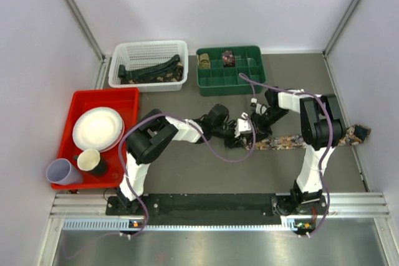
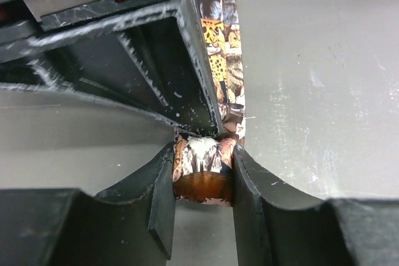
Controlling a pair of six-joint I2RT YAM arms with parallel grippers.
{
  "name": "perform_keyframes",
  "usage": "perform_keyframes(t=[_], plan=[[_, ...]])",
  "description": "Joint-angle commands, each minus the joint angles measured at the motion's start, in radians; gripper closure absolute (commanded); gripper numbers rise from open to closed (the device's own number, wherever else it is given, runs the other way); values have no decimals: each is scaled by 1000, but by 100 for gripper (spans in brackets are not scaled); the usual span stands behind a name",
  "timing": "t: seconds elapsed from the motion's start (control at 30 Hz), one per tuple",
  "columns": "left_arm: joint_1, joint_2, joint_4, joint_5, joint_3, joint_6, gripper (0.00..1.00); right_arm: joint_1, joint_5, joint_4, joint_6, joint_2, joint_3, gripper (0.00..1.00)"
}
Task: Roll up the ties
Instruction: Roll the tie at the center of the board.
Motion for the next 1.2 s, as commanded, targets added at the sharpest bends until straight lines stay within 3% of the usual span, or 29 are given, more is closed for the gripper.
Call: perform_keyframes(t=[0.0, 0.03, 0.13, 0.37, 0.9, 1.03, 1.17], plan=[[-3, -4, -532, -166, 44, 125, 80, -10, 8, 30, -68, 6, 48, 71], [-2, -10, -566, -180, 58, 134, 83, -16, 0, 23, -76, -16, 50, 60], [-2, -29, -663, -229, 70, 168, 86, -35, -58, -12, -96, -45, 53, 50], [-2, 2, -770, -320, 133, 173, 89, -38, -234, 68, -45, -111, -5, 47], [-2, 17, -777, -331, 144, 156, 89, 34, -235, 184, 53, 27, -19, 69], [-2, 16, -774, -331, 137, 150, 87, 37, -219, 174, 38, 27, -19, 100], [6, 7, -755, -312, 127, 127, 63, 31, -158, 152, 2, 16, -22, 100]])
